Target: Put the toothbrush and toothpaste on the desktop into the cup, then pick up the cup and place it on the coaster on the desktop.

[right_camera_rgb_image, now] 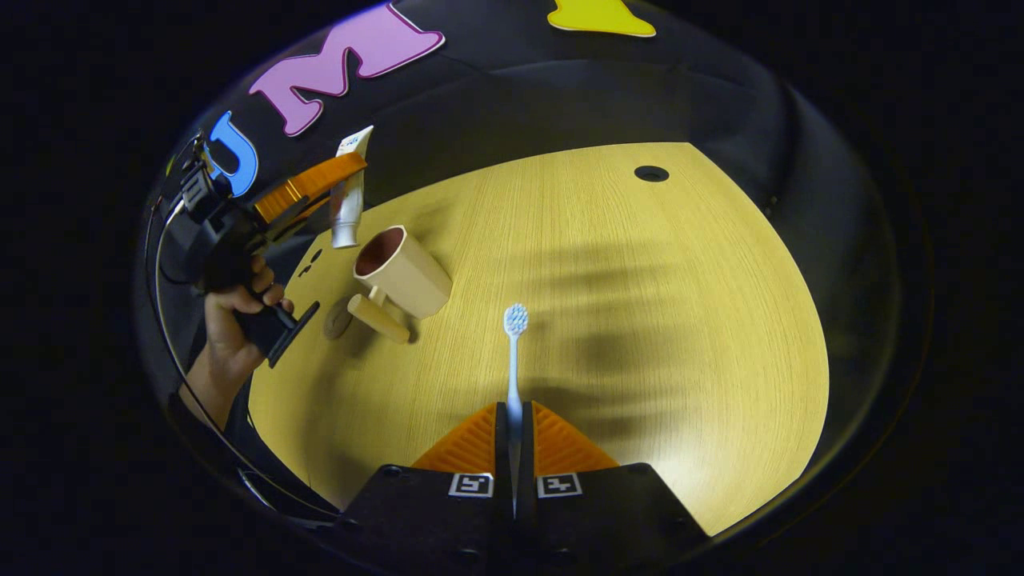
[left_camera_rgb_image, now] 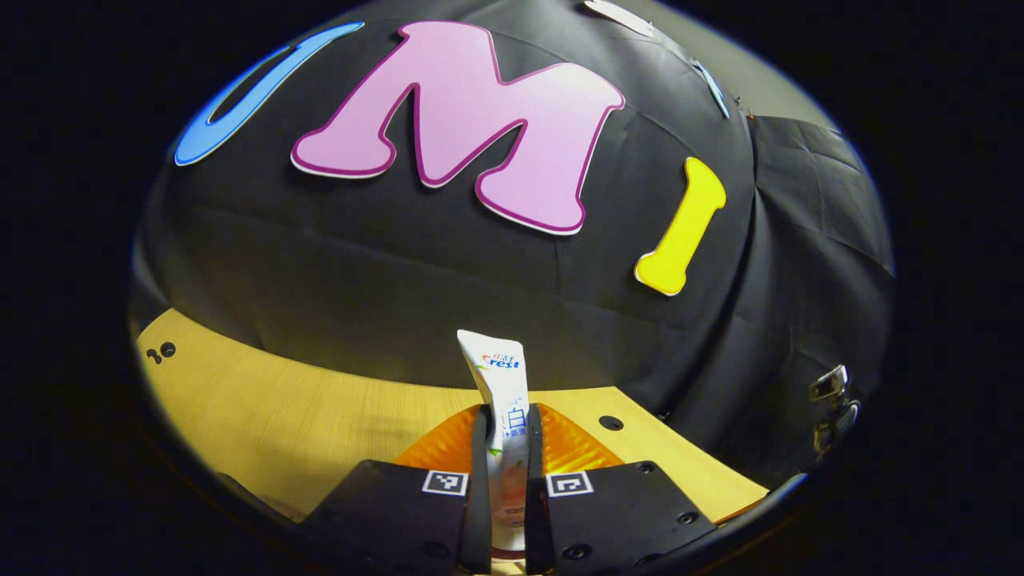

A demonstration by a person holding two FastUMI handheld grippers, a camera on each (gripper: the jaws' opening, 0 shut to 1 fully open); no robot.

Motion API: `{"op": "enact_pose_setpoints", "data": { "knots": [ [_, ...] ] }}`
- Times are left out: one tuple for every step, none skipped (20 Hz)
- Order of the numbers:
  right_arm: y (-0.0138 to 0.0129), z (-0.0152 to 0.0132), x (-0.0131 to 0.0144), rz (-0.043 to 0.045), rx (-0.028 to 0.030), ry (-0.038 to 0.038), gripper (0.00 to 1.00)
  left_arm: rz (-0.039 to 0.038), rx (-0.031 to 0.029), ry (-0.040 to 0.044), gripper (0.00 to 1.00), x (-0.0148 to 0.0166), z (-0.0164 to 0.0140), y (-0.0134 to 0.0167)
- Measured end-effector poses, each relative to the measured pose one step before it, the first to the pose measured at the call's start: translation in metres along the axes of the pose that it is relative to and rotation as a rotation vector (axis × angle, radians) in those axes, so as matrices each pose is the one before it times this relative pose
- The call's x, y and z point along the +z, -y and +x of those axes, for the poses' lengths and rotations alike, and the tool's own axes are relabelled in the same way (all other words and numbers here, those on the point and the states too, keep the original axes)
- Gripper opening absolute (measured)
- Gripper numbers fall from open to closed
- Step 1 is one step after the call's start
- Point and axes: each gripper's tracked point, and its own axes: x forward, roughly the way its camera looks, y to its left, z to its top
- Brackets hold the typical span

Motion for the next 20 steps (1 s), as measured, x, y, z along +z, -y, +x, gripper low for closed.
{"op": "enact_pose_setpoints", "data": {
  "knots": [
    [-0.00011, 0.00368, -0.00142, 0.00035, -0.00108, -0.00913, 0.05, -0.00806, -0.01018, 0.00950, 0.22, -0.00307, 0.00076, -0.00084],
    [-0.00213, 0.00163, 0.00030, 0.00393, 0.00839, -0.00294, 0.05, -0.00846, -0.01547, 0.01165, 0.21, -0.00349, 0.00003, 0.00255],
    [-0.00236, 0.00211, 0.00225, -0.00003, 0.00548, 0.00666, 0.05, 0.00232, -0.01102, 0.01139, 0.22, -0.00293, -0.00008, 0.00184],
    [-0.00193, 0.00115, 0.00281, -0.00293, 0.00198, 0.01032, 0.05, 0.01188, -0.00802, 0.00407, 0.22, -0.00648, 0.00042, 0.00080],
    [-0.00300, 0.00249, 0.00423, 0.00070, 0.00383, 0.01545, 0.05, 0.01815, 0.00022, -0.00446, 0.23, -0.00627, 0.00015, -0.00102],
    [-0.00274, 0.00313, 0.00406, 0.00332, 0.00140, 0.01528, 0.05, 0.01487, 0.00168, -0.00779, 0.24, -0.00727, -0.00001, -0.00160],
    [-0.00219, 0.00105, 0.00390, 0.00504, 0.00182, 0.01583, 0.05, 0.00751, -0.00226, -0.00898, 0.25, -0.00691, -0.00094, -0.00136],
    [-0.00148, 0.00165, 0.00605, 0.00312, -0.00094, 0.02233, 0.05, -0.00022, -0.00334, -0.00351, 0.26, -0.00550, -0.00126, 0.00072],
    [-0.00180, 0.00105, 0.00477, 0.00110, 0.00193, 0.02105, 0.05, -0.00128, -0.00036, -0.00688, 0.29, -0.00450, -0.00164, -0.00062],
    [-0.00235, 0.00138, 0.00649, 0.00216, 0.00076, 0.02478, 0.05, -0.00868, -0.01685, -0.00302, 0.35, -0.00370, -0.00401, 0.00174],
    [-0.00221, -0.00071, 0.00651, -0.00285, 0.00347, 0.02446, 0.05, -0.00360, 0.00341, 0.01839, 0.34, 0.00319, -0.00011, -0.00006],
    [-0.00192, 0.00075, 0.00417, -0.01560, -0.00219, 0.02120, 0.05, -0.00345, -0.00647, 0.01826, 0.32, 0.00188, -0.00357, -0.00012],
    [-0.00232, 0.00160, 0.00470, -0.02245, -0.00112, 0.01937, 0.05, 0.00208, 0.00756, 0.02038, 0.53, 0.00834, -0.00811, -0.00210],
    [-0.00468, 0.00092, 0.00843, -0.01658, 0.00901, 0.02541, 0.05, 0.00504, 0.01577, 0.01888, 0.74, 0.00688, -0.00870, -0.00216],
    [-0.00541, 0.00053, 0.00889, -0.00754, 0.01035, 0.03076, 0.05, 0.00888, 0.01578, 0.01783, 0.95, 0.00827, -0.00790, -0.00111],
    [-0.00721, -0.00097, 0.01138, -0.00262, 0.01433, 0.03868, 0.05, 0.01264, 0.01991, 0.02040, 0.95, 0.00872, -0.01081, -0.00262],
    [-0.00662, 0.00029, 0.01396, -0.00262, 0.01367, 0.04008, 0.05, 0.01327, 0.01464, 0.01757, 0.96, 0.00994, -0.01151, -0.00100],
    [-0.00653, 0.00042, 0.01314, -0.00038, 0.01542, 0.03755, 0.05, 0.00849, 0.01144, 0.01620, 0.96, 0.00805, -0.01242, -0.00111],
    [-0.00658, 0.00361, 0.01300, -0.00249, 0.01563, 0.03985, 0.05, 0.00305, 0.00770, 0.01620, 0.97, 0.00831, -0.01466, -0.00121],
    [-0.00613, 0.00448, 0.01427, -0.00710, 0.01448, 0.03885, 0.05, -0.00502, 0.00961, 0.01451, 0.96, 0.00580, -0.01505, -0.00139]
  ]
}}
